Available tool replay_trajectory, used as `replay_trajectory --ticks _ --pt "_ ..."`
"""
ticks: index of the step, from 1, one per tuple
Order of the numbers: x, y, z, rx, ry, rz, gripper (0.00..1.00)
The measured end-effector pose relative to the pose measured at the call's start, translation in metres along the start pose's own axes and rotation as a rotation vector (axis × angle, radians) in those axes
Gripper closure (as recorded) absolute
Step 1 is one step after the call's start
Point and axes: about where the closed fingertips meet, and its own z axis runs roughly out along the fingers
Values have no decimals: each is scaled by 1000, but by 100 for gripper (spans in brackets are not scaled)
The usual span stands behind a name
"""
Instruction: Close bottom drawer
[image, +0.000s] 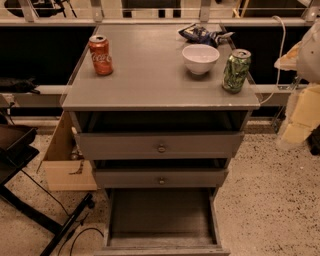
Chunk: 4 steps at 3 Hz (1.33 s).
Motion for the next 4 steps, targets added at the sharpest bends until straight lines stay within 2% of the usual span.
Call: replay_trajectory --ticks 1,2,3,4 --pt "-3 -1 -2 7 5 -8 0" --pt "-1 11 21 -13 -12 -19 0" --pt "-7 49 66 -24 -90 -81 0" --pt "2 86 148 -87 -156 -77 0"
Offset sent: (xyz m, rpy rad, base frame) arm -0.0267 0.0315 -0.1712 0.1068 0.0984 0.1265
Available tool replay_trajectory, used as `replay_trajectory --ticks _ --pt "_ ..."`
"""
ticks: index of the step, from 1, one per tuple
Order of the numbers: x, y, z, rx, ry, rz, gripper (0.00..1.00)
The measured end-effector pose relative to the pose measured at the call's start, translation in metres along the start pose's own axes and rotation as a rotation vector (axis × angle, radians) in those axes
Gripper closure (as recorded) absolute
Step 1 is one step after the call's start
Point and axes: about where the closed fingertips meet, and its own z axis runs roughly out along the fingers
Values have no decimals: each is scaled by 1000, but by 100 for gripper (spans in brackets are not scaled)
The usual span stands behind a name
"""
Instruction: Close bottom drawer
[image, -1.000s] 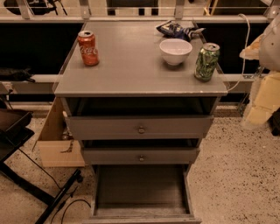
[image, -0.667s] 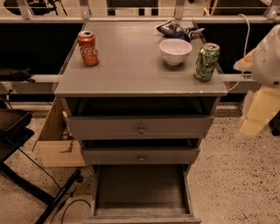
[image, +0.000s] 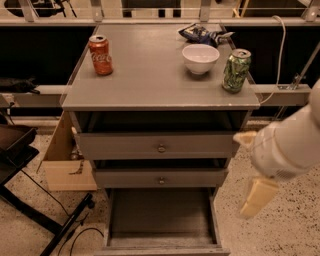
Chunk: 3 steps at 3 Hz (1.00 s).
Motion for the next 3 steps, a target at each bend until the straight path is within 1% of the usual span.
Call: replay_trajectory --ticks 1,2,3 --pt "36 34 112 -106 -20 58 0" --pt "70 56 200 -181 -6 121 0" --pt "92 71 251 -224 12 172 0"
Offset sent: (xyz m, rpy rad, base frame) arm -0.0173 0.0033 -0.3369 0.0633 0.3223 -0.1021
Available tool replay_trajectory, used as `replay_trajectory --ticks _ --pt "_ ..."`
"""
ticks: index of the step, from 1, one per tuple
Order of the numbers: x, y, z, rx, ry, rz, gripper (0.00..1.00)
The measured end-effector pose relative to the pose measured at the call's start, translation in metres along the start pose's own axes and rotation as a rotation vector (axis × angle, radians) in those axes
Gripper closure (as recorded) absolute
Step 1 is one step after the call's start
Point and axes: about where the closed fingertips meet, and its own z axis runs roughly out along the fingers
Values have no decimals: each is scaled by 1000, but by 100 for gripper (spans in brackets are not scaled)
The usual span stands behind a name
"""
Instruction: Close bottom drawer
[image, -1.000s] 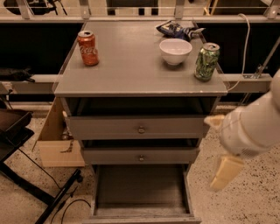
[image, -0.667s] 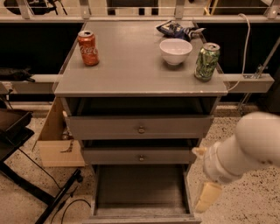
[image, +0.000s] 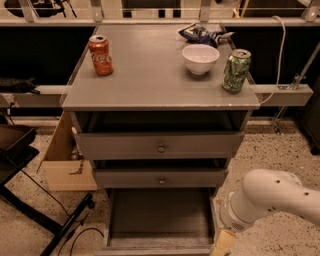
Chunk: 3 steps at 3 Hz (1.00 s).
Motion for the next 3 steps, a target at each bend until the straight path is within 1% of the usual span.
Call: replay_trajectory --ticks 1,2,3 --pt "3 0 9 -9 -1 8 0" --pt "1 1 13 -9 20 1 0" --pt "19 10 92 -60 53 -25 0"
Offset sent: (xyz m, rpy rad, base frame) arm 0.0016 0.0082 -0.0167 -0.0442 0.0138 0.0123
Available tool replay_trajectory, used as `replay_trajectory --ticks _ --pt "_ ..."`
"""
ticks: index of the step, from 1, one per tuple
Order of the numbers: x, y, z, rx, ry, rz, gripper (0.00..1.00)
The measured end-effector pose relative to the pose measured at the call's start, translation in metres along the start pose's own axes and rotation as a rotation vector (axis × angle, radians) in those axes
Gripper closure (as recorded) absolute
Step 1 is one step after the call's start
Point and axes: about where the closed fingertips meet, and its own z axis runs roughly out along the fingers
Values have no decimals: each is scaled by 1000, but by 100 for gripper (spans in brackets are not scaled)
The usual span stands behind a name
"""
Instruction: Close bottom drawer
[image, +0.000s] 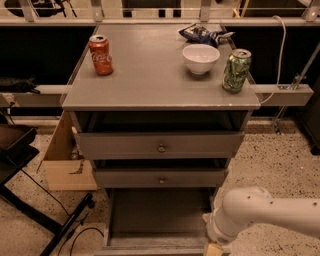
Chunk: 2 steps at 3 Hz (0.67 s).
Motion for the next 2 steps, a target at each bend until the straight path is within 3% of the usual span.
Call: replay_trajectory --ticks 2 --pt "29 -2 148 -58 -34 -9 0"
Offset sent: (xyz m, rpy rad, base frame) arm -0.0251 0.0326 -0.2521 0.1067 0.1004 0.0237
